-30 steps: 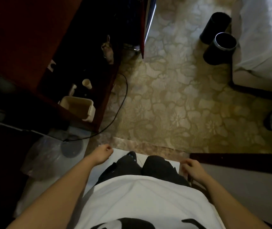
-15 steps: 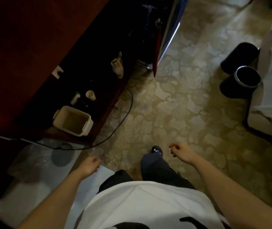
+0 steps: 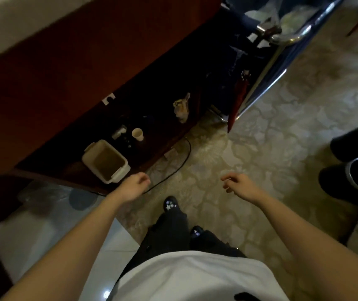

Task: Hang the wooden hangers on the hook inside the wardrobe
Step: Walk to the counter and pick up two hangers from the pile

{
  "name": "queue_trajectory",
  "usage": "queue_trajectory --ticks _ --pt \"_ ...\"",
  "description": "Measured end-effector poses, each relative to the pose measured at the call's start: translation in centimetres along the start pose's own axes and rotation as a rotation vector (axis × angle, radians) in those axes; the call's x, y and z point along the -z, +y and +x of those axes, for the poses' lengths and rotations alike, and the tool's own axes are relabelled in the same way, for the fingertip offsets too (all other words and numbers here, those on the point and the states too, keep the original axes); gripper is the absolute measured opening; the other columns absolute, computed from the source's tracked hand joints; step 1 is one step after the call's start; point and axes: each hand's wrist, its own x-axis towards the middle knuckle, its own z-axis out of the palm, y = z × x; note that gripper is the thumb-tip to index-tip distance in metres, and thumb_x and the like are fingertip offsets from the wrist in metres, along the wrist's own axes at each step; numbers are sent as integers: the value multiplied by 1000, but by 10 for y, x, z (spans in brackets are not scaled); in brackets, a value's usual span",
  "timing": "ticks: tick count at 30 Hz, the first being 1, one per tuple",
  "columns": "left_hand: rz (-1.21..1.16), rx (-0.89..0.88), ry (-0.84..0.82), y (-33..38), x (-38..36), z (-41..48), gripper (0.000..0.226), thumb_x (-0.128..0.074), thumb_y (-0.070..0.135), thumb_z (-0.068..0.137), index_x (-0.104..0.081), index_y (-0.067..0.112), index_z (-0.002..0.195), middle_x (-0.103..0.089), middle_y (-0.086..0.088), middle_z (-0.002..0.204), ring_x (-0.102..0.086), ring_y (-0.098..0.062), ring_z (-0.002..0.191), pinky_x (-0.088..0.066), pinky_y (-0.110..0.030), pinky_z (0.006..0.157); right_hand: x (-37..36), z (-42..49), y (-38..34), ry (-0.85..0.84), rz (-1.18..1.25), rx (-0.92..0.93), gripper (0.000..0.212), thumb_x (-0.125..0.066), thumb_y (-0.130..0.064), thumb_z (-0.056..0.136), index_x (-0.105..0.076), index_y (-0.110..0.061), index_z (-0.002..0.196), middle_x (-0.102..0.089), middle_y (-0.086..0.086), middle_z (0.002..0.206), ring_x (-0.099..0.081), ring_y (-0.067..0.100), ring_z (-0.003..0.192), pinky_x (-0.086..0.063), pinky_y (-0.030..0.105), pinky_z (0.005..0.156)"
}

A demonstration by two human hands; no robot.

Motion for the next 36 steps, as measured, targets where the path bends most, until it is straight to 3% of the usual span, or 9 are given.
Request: queue_trajectory --ticks 4,7,10,12,17,22,27,31,36 --pt "67 -110 -34 65 57 18 30 -39 29 99 -50 15 123 -57 1 100 -54 -14 87 -43 -26 73 43 37 -58 65 -18 150 29 -41 -7 95 -55 -2 120 -61 17 105 -57 21 84 -42 5 52" --pt "70 -212 -14 109 108 29 32 -40 32 98 -50 18 126 -58 -3 118 -57 -19 108 -47 -36 94 77 54 -114 110 -31 291 26 -44 -7 94 -57 -7 117 -62 9 98 -60 21 88 -45 9 62" --pt "82 -295 11 153 158 29 34 -40 36 98 -48 24 128 -54 4 121 -54 -17 114 -49 -34 90 111 61 -168 143 -32 420 21 -46 -10 95 -58 -18 111 -62 -2 90 -62 15 85 -49 25 79" --pt "123 -386 27 182 187 22 34 -39 36 98 -47 26 130 -53 6 123 -52 -14 116 -48 -28 87 132 62 -203 174 -29 499 21 -45 -11 95 -57 -20 110 -62 -5 88 -61 11 80 -46 22 75" --pt "213 -608 189 244 243 -14 30 -41 35 97 -51 26 124 -59 9 120 -56 -6 109 -45 -28 96 183 47 -276 280 44 754 21 -44 -9 95 -59 -20 105 -66 -2 89 -62 -4 71 -46 7 65" --pt "204 -750 428 287 292 -43 26 -45 32 95 -56 28 119 -62 11 112 -58 -2 104 -48 -23 88 229 25 -331 365 54 998 22 -45 -6 95 -62 -19 102 -66 -4 89 -62 -4 75 -47 7 67" --pt "265 -683 598 322 333 -43 28 -46 34 93 -55 26 119 -61 10 114 -58 -3 104 -51 -25 89 276 28 -385 366 -16 1129 21 -47 -15 94 -61 -31 98 -66 -7 95 -63 4 87 -50 18 78" --pt "310 -566 709 354 365 -25 31 -48 35 93 -52 26 122 -57 9 117 -55 -6 104 -48 -25 89 318 53 -434 370 -141 1109 20 -50 -23 94 -62 -22 110 -64 -4 104 -60 14 100 -49 30 87" --pt "386 -302 821 381 408 22 47 -50 38 93 -40 21 136 -49 -4 135 -51 -21 117 -44 -36 97 357 102 -490 375 -372 1053 27 -53 -25 92 -59 -17 117 -59 -3 106 -57 16 100 -45 27 79"
